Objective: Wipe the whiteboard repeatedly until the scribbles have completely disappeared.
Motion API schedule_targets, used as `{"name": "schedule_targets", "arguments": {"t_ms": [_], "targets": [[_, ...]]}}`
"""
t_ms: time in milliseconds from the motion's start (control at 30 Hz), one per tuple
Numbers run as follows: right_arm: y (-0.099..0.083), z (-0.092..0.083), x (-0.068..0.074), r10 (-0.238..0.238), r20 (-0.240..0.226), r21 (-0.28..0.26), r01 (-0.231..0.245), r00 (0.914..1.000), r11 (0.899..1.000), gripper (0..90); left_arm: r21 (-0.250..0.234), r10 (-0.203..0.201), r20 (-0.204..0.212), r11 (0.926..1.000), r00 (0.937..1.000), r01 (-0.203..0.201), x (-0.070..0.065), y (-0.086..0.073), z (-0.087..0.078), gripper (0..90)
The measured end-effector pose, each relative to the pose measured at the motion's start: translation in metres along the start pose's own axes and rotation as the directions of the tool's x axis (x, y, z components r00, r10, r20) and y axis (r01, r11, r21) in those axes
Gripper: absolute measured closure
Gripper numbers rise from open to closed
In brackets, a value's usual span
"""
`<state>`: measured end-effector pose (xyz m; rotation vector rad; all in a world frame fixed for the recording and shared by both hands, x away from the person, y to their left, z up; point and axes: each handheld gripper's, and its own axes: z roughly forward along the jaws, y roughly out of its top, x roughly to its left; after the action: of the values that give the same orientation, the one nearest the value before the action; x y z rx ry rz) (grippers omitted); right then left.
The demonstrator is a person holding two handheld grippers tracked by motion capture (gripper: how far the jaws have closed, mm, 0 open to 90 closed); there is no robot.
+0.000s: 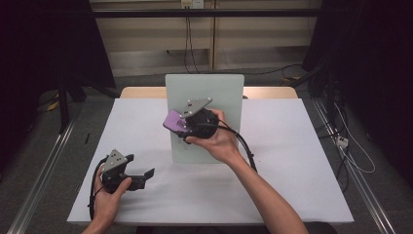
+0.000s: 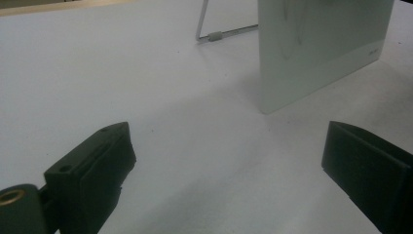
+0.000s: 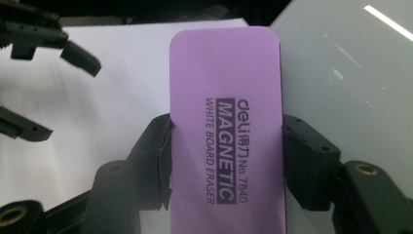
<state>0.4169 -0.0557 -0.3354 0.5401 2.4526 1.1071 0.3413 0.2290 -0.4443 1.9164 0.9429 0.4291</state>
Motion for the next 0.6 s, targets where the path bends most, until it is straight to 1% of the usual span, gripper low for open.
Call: {"name": "schedule_targets", "arguments": {"t_ms": [133,167,233,433,500,533,600], "targets": [[0.000,0.005,0.004,-0.009,-0.009,0.018,0.009,0.9999,1.000,42.0,-0.005,-0.005,0.000,1.0000,1.0000,0.005,0.000,0.000,0.000,4.7],[0.000,0.006,0.005,-0.007,-0.014,0.023,0.008,0.9999,1.000,42.0,-0.004,-0.001,-0.001,1.0000,1.0000,0.001,0.000,0.000,0.000,4.6],[-0.001,0.007,0.004,-0.005,-0.032,0.029,0.005,0.9995,1.000,42.0,-0.004,-0.003,0.000,1.0000,1.0000,0.003,0.000,0.000,0.000,4.7],[0.001,0.005,0.000,0.007,-0.052,0.038,-0.005,0.9986,0.999,42.0,0.000,-0.001,0.001,1.0000,1.0000,0.001,0.001,0.000,0.000,4.7],[0.004,0.002,-0.002,0.000,-0.039,0.038,0.002,0.9992,0.999,42.0,0.000,-0.002,0.000,1.0000,1.0000,0.002,0.001,0.000,0.000,4.7],[0.006,-0.003,-0.005,0.005,-0.022,0.022,-0.005,0.9997,1.000,41.9,0.000,-0.002,0.000,1.0000,1.0000,0.002,0.001,0.000,0.000,4.7],[0.007,-0.009,-0.010,0.020,-0.010,0.001,-0.020,0.9998,1.000,41.9,-0.002,-0.003,0.000,1.0000,1.0000,0.003,0.000,0.000,0.000,4.7]]}}
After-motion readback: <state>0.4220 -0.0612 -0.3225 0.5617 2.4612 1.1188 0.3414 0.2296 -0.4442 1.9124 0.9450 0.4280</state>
